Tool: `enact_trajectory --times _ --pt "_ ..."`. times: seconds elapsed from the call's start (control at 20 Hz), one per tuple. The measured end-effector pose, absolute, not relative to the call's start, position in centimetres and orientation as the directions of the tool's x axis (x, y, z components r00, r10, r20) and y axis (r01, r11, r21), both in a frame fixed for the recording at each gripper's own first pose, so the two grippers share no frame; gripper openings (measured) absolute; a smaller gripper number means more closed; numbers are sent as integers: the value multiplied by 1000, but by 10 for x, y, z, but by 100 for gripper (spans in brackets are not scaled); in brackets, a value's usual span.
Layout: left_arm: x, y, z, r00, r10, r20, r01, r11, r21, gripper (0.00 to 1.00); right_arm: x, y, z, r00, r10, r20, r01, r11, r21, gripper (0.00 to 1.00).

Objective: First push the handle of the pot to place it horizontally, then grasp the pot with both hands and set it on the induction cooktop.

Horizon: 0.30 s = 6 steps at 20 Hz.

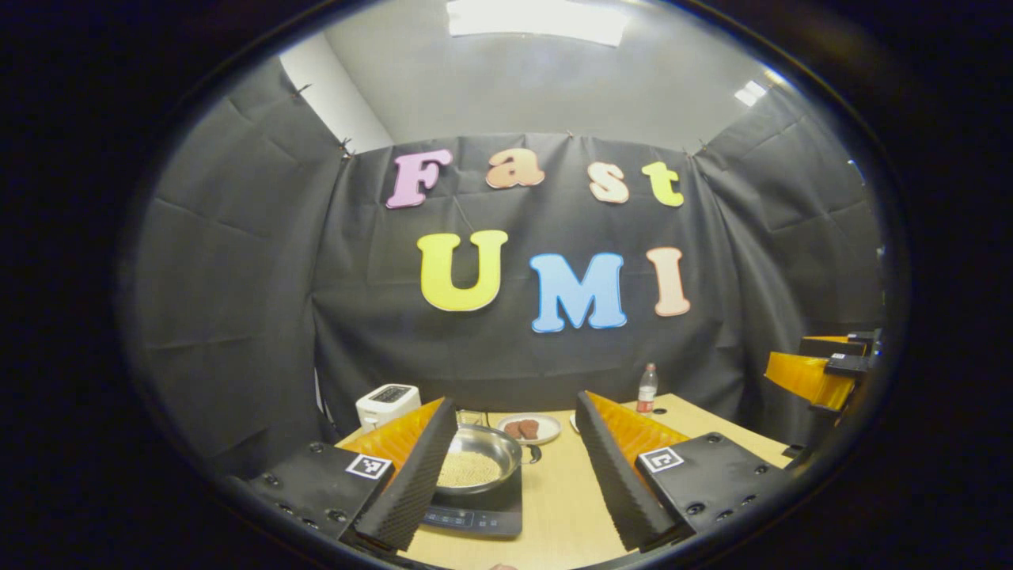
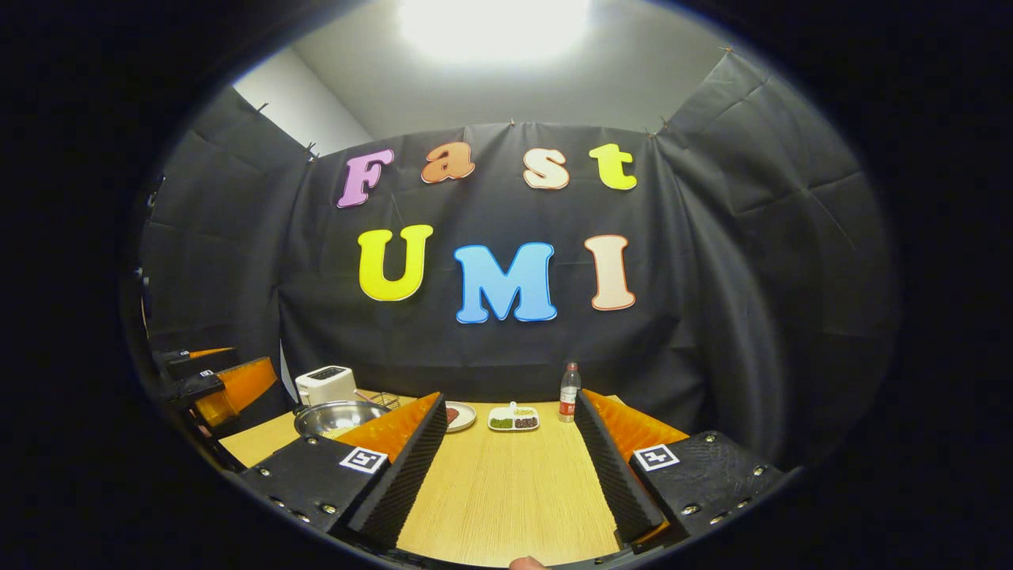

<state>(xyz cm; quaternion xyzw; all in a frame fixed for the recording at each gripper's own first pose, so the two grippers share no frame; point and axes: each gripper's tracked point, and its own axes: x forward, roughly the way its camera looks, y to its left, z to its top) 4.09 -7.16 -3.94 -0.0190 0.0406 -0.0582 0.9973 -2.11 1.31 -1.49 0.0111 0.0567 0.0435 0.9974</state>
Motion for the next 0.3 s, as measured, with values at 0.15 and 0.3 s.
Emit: enact_trajectory --times 0.15,0.3 --pt "34 -66 -39 991 -114 -72 111 993 -39 100 -27 22 -9 992 92 -86 -90 995 35 97" --pt "32 -63 -36 991 -116 -65 114 993 -42 97 -30 29 -10 991 98 -87 -96 995 30 97"
